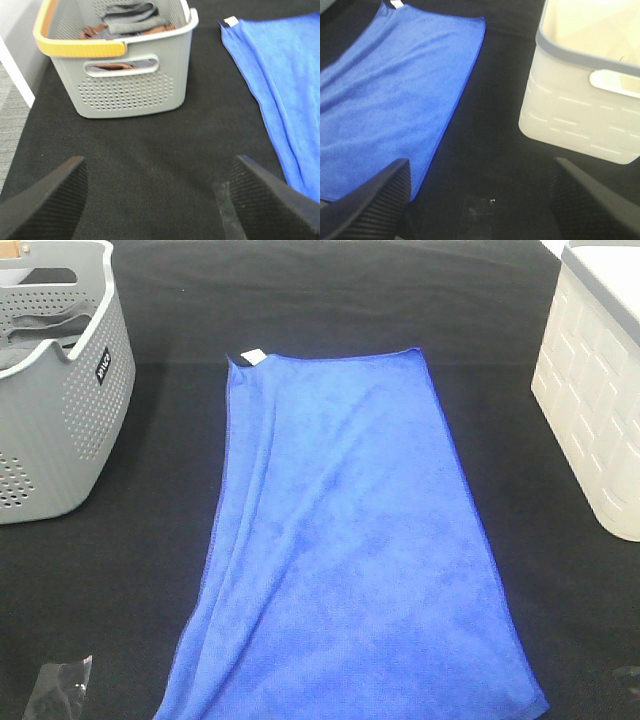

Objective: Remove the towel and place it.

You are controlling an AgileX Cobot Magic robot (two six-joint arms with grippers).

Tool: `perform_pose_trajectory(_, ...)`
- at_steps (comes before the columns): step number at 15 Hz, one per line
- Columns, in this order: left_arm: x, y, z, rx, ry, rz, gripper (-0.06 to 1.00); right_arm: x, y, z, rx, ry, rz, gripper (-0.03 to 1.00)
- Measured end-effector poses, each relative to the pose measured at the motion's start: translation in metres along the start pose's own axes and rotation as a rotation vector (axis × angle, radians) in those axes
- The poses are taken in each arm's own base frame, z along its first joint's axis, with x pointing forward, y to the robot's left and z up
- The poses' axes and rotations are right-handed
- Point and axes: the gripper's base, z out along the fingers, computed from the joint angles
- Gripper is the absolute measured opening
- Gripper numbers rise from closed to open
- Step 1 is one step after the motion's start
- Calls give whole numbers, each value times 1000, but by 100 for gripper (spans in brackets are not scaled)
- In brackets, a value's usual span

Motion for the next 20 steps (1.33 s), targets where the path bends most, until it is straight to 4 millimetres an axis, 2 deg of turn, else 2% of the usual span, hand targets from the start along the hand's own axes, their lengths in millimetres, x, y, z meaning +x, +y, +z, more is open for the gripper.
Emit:
perform_pose_trajectory(2, 8, 1, 11, -9, 42, -54, 75, 10, 2, 13, -19, 45, 7, 76)
perform_pose_trajectory(4, 7, 1, 16, -9, 3, -78, 75, 10, 4, 18, -33, 26, 18, 76)
perform_pose_trajectory(6, 8, 0, 21, -5, -1, -83, 75, 10, 4, 18, -28, 23, 24, 76)
perform_pose_trajectory(20, 7, -1, 21, 10, -14, -84, 75, 10, 3, 18, -25, 24, 38, 76)
